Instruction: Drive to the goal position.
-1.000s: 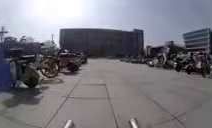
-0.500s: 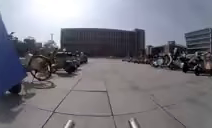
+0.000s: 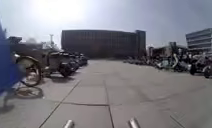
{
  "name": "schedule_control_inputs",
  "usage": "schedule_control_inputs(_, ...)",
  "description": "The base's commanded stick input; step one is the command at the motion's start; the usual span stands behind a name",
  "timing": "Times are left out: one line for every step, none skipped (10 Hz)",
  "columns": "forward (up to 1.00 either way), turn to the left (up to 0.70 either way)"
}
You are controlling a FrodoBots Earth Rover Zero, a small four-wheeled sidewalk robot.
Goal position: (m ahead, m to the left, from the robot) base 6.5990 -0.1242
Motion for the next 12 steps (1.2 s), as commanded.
schedule_control_inputs(1.0,0.0)
schedule_control_inputs(1.0,0.0)
schedule_control_inputs(1.0,0.0)
schedule_control_inputs(1.0,0.0)
schedule_control_inputs(1.0,0.0)
schedule_control_inputs(1.0,0.0)
schedule_control_inputs(1.0,0.0)
schedule_control_inputs(1.0,0.0)
schedule_control_inputs(1.0,0.0)
schedule_control_inputs(1.0,0.0)
schedule_control_inputs(1.0,0.0)
schedule_control_inputs(1.0,0.0)
